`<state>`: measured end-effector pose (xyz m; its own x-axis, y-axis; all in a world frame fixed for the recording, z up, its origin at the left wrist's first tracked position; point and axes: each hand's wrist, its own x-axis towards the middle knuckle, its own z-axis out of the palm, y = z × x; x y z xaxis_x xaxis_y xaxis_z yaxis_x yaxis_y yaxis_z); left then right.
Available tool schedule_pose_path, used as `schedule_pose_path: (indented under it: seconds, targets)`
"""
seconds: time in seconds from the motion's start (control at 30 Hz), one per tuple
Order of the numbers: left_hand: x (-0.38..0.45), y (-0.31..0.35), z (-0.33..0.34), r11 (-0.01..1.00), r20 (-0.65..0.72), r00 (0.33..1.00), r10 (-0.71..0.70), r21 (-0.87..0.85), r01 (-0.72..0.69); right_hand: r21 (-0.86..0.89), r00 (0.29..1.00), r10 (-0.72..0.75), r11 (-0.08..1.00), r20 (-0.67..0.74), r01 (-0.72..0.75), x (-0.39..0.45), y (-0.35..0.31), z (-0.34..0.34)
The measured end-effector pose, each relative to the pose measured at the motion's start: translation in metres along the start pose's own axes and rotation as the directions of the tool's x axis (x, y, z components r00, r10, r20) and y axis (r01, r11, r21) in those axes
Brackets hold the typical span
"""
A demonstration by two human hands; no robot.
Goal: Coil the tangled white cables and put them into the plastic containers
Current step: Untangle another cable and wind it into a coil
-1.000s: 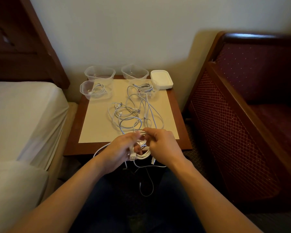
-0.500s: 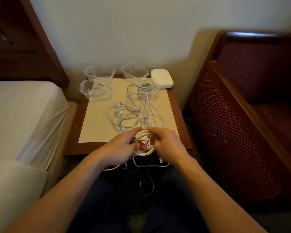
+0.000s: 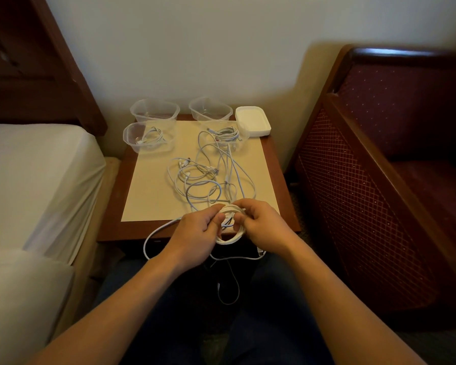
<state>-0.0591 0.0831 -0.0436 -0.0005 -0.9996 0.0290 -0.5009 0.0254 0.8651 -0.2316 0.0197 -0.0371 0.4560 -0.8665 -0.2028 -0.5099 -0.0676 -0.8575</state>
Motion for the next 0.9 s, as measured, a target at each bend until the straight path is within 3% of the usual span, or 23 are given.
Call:
schedule_pose_path:
  seconds: [0.13, 0.27, 0.43, 0.6, 0.67, 0.8, 0.9]
  targets:
    - [0.002, -0.001, 0.002, 0.996, -0.113, 0.992, 0.054, 0.084, -0.044, 0.183, 0.991, 0.079, 0.978, 0.108, -0.098, 0.0, -0.005, -0.006]
    - [0.006, 0.001, 0.003, 0.956, -0.104, 0.972, 0.211, 0.229, -0.183, 0.317, 0.974, 0.178, 0.924, 0.142, -0.215, -0.003, -0.005, -0.008]
    - [0.008, -0.003, 0.0, 0.935, -0.129, 0.965, 0.23, 0.303, -0.182, 0.529, 0.919, 0.362, 0.755, 0.158, -0.388, -0.006, -0.012, -0.019]
    - [0.007, -0.001, 0.005, 0.954, -0.192, 0.958, 0.215, 0.251, -0.164, 0.753, 0.896, 0.374, 0.512, 0.238, -0.414, -0.01, -0.018, -0.022]
    - [0.006, 0.003, 0.008, 0.976, -0.218, 0.961, 0.173, 0.17, -0.137, 0.726, 0.9, 0.393, 0.562, 0.186, -0.396, -0.012, -0.02, -0.02]
    - [0.002, 0.007, 0.009, 0.996, -0.22, 0.971, 0.092, 0.007, -0.093, 0.515, 0.92, 0.389, 0.782, 0.039, -0.352, -0.012, -0.019, -0.016]
    - [0.001, 0.008, 0.009, 0.991, -0.198, 0.978, 0.069, -0.101, -0.09, 0.507, 0.946, 0.324, 0.81, 0.033, -0.295, -0.013, -0.016, -0.012]
